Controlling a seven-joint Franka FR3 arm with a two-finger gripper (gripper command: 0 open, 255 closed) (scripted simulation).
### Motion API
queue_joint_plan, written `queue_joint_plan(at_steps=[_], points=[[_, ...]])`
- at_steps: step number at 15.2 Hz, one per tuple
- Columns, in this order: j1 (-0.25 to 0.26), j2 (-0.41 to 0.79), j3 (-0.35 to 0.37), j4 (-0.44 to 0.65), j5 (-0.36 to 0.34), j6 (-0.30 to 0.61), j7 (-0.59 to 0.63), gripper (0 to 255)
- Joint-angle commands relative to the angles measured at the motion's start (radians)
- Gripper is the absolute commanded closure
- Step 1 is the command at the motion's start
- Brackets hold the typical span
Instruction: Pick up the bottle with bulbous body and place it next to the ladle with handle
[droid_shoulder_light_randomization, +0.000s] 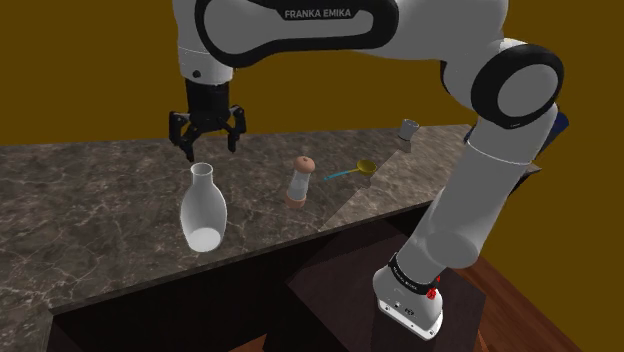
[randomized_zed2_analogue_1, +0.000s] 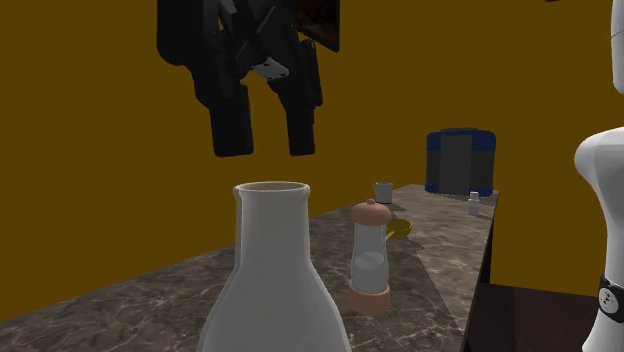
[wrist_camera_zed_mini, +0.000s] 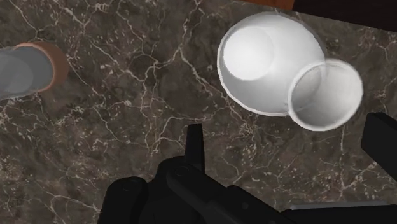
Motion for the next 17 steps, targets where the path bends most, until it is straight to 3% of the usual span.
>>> queue_joint_plan(at_steps=[1, 9, 17], points=[[0.030, 0.080, 0.013, 0.076, -0.029, -0.006, 0.053, 0], [0.036, 0.094, 0.012, -0.010, -0.034, 0.093, 0.060, 0], [0.036, 0.094, 0.012, -0.010, -0.034, 0.093, 0.060, 0]])
